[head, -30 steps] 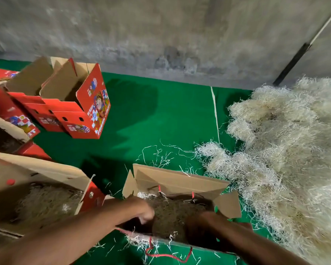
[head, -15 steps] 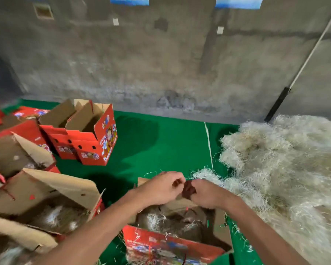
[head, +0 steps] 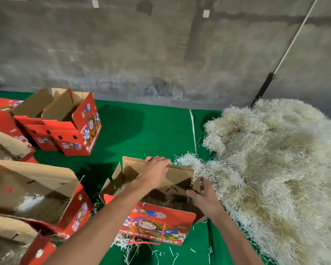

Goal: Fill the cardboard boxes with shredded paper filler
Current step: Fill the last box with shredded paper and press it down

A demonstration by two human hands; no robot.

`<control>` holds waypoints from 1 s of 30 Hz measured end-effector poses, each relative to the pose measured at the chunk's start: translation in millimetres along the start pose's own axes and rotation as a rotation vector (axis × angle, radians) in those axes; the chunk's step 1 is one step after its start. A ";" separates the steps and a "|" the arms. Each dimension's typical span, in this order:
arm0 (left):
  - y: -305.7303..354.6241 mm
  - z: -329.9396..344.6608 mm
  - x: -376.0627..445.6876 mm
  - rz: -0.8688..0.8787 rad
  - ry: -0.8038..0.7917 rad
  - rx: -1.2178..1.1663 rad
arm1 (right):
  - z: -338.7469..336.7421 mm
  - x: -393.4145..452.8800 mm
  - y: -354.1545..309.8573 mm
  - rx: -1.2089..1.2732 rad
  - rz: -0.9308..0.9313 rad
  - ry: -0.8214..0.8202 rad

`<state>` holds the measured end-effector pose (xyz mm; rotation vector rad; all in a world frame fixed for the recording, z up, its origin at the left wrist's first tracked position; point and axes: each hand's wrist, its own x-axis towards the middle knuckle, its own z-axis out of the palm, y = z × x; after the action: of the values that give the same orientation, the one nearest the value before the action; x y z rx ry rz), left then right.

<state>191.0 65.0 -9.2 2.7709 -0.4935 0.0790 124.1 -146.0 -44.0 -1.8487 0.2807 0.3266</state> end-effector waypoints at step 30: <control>-59.6 -6.5 48.3 -0.009 -0.101 0.093 | 161.5 88.8 -17.1 0.637 0.129 -0.321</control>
<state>256.9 104.3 -16.0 2.8788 -0.5146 -0.0420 199.7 11.0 -106.5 -1.1345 0.2459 0.5456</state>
